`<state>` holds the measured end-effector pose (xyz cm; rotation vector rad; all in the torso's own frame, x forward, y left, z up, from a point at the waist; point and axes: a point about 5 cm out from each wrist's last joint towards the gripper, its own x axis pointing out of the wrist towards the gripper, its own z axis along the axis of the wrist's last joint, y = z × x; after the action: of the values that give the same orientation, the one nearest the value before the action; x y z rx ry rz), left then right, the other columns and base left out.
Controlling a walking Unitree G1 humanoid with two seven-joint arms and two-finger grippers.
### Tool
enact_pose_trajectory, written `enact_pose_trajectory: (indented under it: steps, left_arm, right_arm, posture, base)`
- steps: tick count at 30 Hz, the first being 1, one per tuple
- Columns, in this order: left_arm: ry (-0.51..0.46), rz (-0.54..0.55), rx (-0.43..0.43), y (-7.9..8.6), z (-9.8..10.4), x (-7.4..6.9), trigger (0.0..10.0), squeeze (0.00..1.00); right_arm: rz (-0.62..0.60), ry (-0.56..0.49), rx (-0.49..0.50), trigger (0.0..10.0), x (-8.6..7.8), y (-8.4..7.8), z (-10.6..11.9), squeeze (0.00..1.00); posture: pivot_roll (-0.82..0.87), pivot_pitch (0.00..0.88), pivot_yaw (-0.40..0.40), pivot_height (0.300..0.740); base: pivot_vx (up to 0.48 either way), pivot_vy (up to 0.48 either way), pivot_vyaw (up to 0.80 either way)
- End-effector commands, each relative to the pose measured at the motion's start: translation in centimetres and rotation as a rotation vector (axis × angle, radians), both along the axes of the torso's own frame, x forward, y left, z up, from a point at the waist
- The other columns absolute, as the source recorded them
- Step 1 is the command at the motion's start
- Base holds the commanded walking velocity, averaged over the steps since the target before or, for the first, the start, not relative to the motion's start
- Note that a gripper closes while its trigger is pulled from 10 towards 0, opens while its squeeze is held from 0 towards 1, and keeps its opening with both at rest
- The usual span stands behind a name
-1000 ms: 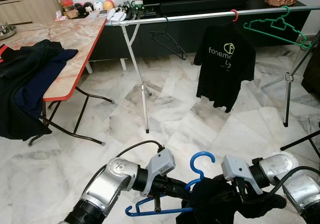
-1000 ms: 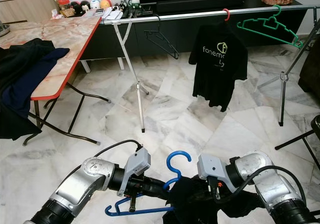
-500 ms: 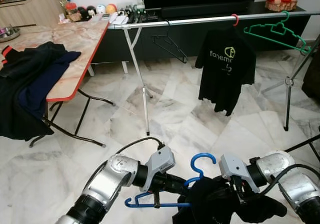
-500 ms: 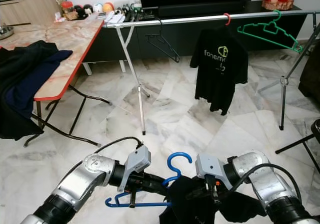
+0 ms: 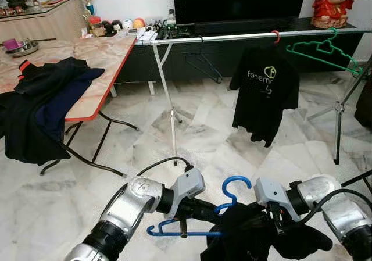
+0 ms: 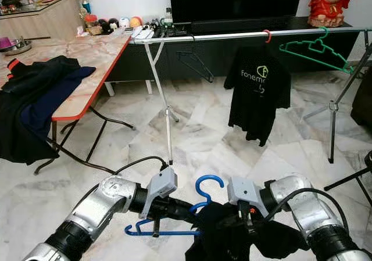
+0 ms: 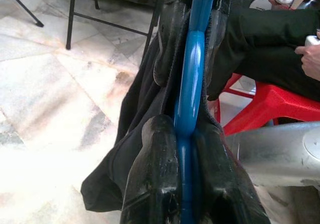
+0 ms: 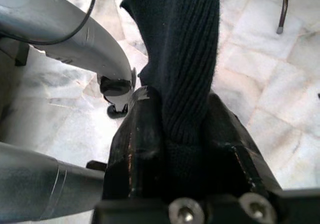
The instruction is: Hang hanger
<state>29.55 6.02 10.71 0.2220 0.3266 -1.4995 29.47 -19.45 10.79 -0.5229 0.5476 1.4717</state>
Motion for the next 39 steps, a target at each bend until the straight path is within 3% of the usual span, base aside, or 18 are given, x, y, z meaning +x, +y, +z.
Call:
enact_pose_trajectory:
  steps: [1,2,3,14,21,25,31,34,39]
  left_arm:
    - [-0.064,0.108,-0.038,0.6,1.4,1.3,10.0,0.0]
    - [-0.062,0.107,-0.038,0.6,1.4,1.3,10.0,0.0]
    - [-0.051,0.101,-0.042,0.8,1.3,1.2,10.0,1.0]
    - [-0.042,0.084,-0.041,1.5,1.3,1.0,10.0,1.0]
    - [-0.043,0.066,-0.006,3.1,1.5,0.7,10.0,1.0]
    - [-0.035,-0.016,0.034,4.7,2.1,0.0,10.0,1.0]
    - [-0.021,-0.057,0.07,5.8,2.2,-0.7,10.0,1.0]
    - [-0.021,-0.012,0.074,6.3,2.1,-0.7,10.0,1.0]
    - [-0.058,0.153,0.069,8.0,2.0,0.2,10.0,1.0]
  right_arm:
    - [0.06,-0.005,0.039,0.0,-0.3,1.5,-0.3,0.0]
    - [0.061,-0.005,0.039,0.0,-0.3,1.6,-0.3,0.0]
    - [0.063,-0.002,0.041,0.0,-0.3,1.6,-0.4,0.0]
    - [0.075,-0.006,0.041,0.0,-0.1,1.6,-0.1,0.0]
    - [0.081,0.001,0.025,0.0,-0.3,1.8,-0.7,0.0]
    - [0.097,0.044,-0.006,0.0,-1.7,1.5,-2.2,0.0]
    - [0.076,0.079,-0.036,0.0,-2.9,0.8,-3.9,0.0]
    - [0.051,0.079,-0.031,0.0,-3.1,0.5,-4.0,0.0]
    - [-0.03,0.022,-0.06,0.0,-1.9,-1.1,-2.9,0.0]
  posture:
    - [0.03,0.0,0.046,0.74]
    - [0.03,0.0,0.046,0.74]
    - [0.03,0.0,0.043,0.74]
    - [0.05,0.0,0.017,0.74]
    - [0.06,0.0,0.028,0.74]
    - [0.06,0.0,0.033,0.74]
    - [0.06,0.0,0.031,0.74]
    - [0.07,0.0,0.027,0.74]
    - [0.06,0.009,0.016,0.74]
  base:
    - [0.0,0.0,0.0]
    - [0.0,0.0,0.0]
    - [0.0,0.0,0.0]
    - [0.0,0.0,0.0]
    - [0.0,0.0,0.0]
    - [0.0,0.0,0.0]
    - [0.0,0.0,0.0]
    - [0.0,0.0,0.0]
    - [0.0,0.0,0.0]
